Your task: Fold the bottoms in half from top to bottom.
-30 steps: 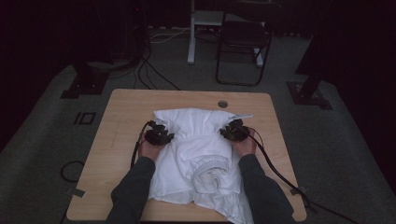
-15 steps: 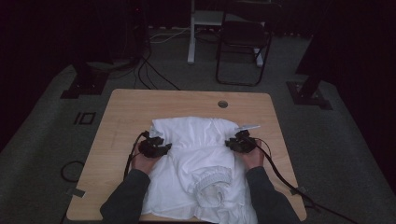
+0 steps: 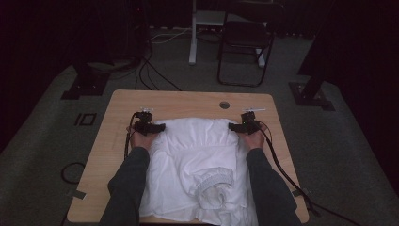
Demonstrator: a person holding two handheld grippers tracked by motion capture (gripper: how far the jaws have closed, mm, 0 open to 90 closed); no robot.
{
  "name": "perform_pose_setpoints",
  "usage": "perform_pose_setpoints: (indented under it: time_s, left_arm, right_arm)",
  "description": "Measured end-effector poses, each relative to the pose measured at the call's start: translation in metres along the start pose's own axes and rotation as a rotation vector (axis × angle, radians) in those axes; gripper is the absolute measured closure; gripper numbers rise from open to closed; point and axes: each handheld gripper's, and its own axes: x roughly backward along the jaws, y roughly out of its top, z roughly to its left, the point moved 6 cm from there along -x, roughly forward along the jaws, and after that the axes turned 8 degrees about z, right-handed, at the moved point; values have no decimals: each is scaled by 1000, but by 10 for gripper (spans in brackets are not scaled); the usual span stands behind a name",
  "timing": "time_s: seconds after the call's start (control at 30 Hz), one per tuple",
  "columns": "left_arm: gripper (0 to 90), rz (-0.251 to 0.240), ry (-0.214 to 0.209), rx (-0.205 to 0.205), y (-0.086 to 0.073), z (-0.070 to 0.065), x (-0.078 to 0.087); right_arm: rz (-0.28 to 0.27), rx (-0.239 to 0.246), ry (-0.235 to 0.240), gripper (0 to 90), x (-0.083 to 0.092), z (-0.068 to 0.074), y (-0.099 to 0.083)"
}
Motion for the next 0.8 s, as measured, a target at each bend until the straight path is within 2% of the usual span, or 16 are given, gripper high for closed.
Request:
perform_pose_setpoints:
  time_s: [0.07, 0.13, 0.17, 0.2, 0.23, 0.27, 0.3, 0.33, 0.4, 0.5, 0.67, 0.73, 0.8]
  left_arm:
    - [253, 9, -2, -2, -2, -1, -4]
    - [287, 16, -17, -8, -3, -2, -6]
    - [307, 16, -17, -6, -3, -3, -5]
    - [354, 26, -46, -15, -3, -5, -4]
    - [509, 36, -82, -22, -3, -8, -4]
    - [604, 36, -82, -22, -3, -8, -4]
    - [604, 36, -82, -22, -3, -8, -4]
    - [809, 25, -130, -20, -2, -13, 1]
    - [836, -32, -147, -22, 3, -12, 14]
    - [841, -156, -206, 9, 15, -8, 41]
    - [840, -319, -231, -6, 43, -12, 90]
    - [838, -351, -228, -19, 48, -13, 105]
    - [838, -355, -227, -43, 45, -14, 115]
  right_arm:
    - [34, -23, 10, 264, -9, -2, -3]
    - [52, -35, 29, 319, -14, -2, -6]
    - [53, -34, 38, 367, -14, -1, -6]
    - [57, -35, 62, 459, -13, 0, -6]
    - [67, -32, 102, 574, -13, 2, -6]
    - [67, -32, 102, 574, -13, 2, -6]
    - [76, -29, 118, 574, -13, 3, -6]
    - [67, -39, 139, 801, -10, 2, -6]
    - [29, -59, 151, 829, -3, 1, -4]
    - [-38, -31, 156, 836, 14, 0, 4]
    - [-201, -8, 191, 835, 57, 5, 35]
    - [-257, 27, 191, 835, 74, 10, 46]
    - [-273, 64, 190, 834, 85, 15, 48]
